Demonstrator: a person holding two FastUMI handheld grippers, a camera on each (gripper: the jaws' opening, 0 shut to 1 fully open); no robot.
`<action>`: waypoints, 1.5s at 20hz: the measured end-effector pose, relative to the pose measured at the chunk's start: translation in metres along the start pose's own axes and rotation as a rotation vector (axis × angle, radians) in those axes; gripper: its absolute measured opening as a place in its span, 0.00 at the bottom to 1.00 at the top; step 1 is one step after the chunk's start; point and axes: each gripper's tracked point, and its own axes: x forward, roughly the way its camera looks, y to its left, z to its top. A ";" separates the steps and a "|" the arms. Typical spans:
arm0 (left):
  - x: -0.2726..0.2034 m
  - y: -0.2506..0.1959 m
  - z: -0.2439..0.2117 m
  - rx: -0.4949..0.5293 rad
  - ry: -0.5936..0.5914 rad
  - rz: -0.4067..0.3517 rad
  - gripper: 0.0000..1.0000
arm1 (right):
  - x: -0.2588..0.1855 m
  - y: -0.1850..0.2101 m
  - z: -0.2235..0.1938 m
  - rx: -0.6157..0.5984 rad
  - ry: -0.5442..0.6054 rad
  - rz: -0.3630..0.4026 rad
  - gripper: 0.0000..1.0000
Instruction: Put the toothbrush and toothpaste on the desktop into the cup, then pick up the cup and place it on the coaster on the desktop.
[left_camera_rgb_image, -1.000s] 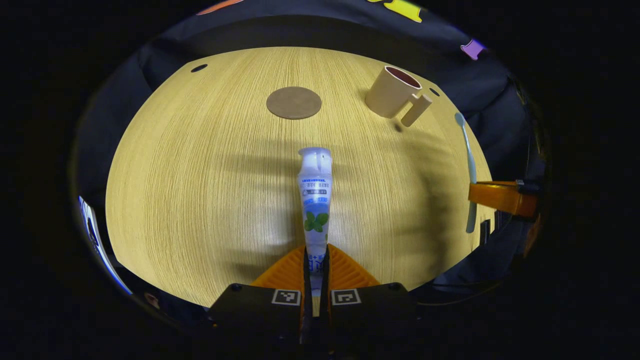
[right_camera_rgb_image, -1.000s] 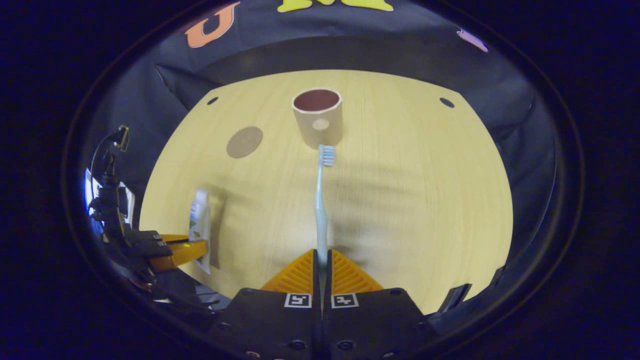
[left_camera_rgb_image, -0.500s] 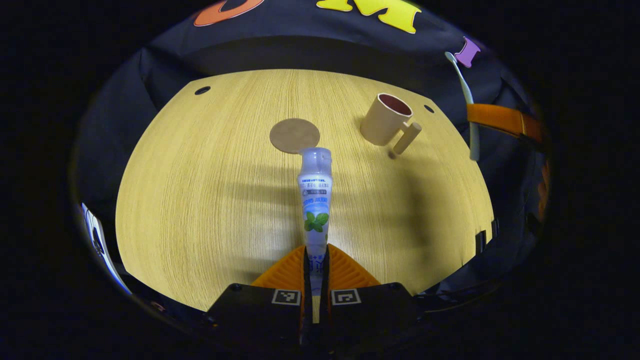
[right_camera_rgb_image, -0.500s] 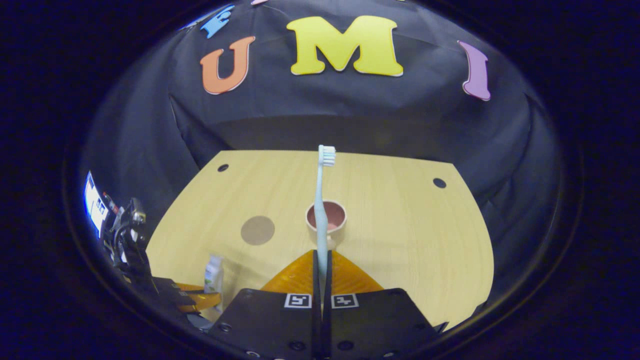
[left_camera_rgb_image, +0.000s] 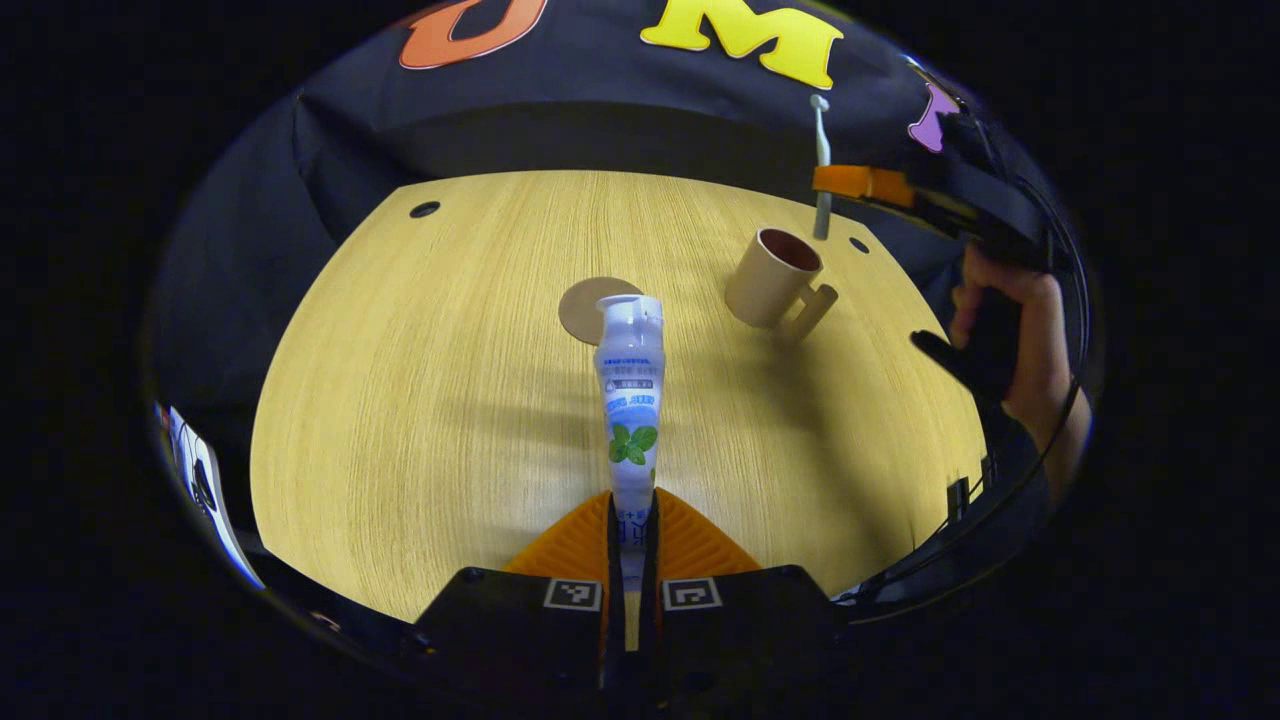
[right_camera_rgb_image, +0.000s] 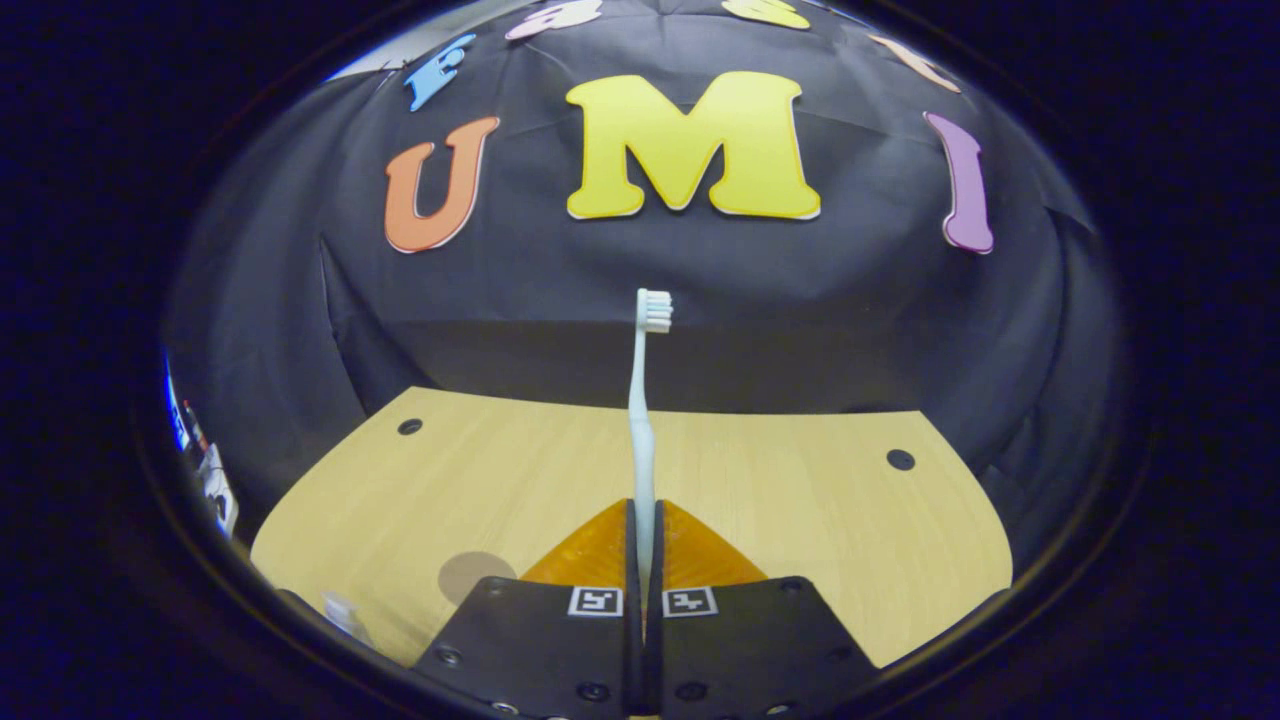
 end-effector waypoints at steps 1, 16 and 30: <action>-0.005 0.004 0.005 0.000 -0.015 0.008 0.08 | 0.007 0.000 -0.004 -0.014 -0.013 -0.005 0.00; -0.014 0.016 0.022 0.034 -0.044 0.055 0.08 | 0.040 -0.002 -0.058 -0.065 -0.024 -0.031 0.06; -0.008 -0.018 0.104 0.066 -0.361 0.006 0.08 | -0.015 -0.010 -0.021 -0.007 -0.063 0.001 0.88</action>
